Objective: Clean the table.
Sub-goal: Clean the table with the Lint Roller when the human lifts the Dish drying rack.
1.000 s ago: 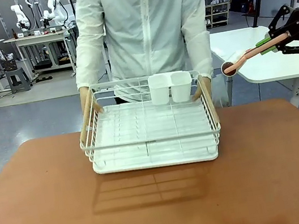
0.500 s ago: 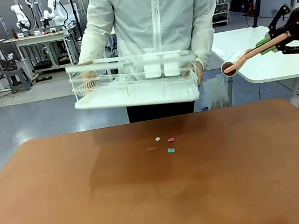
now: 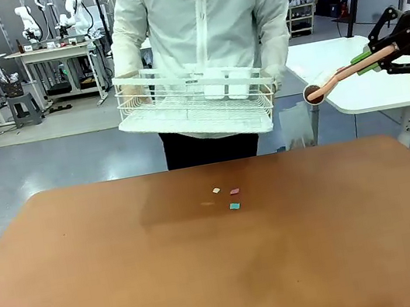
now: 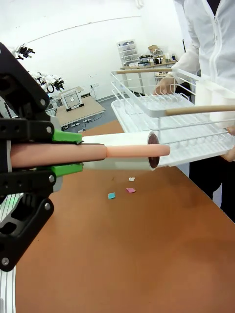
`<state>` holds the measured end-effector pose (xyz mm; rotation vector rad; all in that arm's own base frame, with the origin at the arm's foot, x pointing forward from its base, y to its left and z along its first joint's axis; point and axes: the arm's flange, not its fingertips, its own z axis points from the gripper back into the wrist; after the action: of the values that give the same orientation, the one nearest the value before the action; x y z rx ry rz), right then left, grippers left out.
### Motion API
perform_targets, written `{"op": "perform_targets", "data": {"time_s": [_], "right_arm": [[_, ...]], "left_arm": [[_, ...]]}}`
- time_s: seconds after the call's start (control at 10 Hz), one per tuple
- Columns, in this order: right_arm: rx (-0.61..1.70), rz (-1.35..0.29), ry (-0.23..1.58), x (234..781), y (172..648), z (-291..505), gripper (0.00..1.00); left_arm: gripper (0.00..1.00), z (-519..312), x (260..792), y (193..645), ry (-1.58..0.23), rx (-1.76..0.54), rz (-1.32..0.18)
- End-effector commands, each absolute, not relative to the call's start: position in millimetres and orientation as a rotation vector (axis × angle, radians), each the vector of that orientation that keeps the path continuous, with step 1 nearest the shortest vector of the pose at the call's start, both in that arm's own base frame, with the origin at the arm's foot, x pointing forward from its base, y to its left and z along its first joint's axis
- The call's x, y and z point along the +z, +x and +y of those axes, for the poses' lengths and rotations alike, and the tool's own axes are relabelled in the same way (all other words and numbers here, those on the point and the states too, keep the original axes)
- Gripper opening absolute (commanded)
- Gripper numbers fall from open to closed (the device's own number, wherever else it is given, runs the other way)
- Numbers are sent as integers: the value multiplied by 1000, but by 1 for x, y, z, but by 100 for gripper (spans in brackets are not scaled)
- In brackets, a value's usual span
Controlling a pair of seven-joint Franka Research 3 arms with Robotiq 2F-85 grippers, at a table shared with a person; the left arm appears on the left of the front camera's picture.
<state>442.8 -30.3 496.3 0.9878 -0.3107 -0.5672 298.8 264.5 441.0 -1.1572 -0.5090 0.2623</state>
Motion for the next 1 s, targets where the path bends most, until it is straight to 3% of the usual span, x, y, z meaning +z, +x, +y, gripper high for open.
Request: {"op": "perform_targets", "data": {"time_s": [0.0,0.1,0.3,0.5,0.7,0.9], "right_arm": [[-563,-311,987,497,443,-28,0],[-567,-311,988,496,443,-30,21],[-325,-186,785,530,460,-29,21],[-84,-145,665,543,512,-12,21],[20,-93,643,524,560,19,21],[66,-46,641,490,571,58,21]], "left_arm": [[100,266,443,297,-1163,261,-520],[100,266,443,297,-1163,261,-520],[100,266,443,297,-1163,261,-520],[100,266,443,297,-1163,261,-520],[100,266,443,297,-1163,261,-520],[100,266,443,297,-1163,261,-520]]}}
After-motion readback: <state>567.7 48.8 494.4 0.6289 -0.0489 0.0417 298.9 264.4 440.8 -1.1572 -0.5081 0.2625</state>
